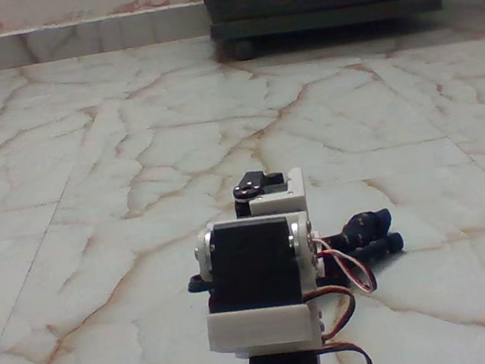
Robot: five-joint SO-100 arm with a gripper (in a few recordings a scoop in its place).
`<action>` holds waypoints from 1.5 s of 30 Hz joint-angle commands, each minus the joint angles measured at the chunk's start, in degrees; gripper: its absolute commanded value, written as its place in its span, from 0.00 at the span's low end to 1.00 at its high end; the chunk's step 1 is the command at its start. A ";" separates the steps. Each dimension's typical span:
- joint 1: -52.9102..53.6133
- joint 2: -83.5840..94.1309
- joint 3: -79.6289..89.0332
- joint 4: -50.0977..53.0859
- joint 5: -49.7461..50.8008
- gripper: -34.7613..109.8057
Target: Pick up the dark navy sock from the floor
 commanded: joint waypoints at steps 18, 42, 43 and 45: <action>2.20 -3.43 -8.26 18.54 5.01 0.24; 5.54 -35.33 -66.97 84.46 71.46 0.32; 5.36 -37.18 -70.40 87.89 74.44 0.32; 5.19 -42.19 -77.87 93.25 77.61 0.32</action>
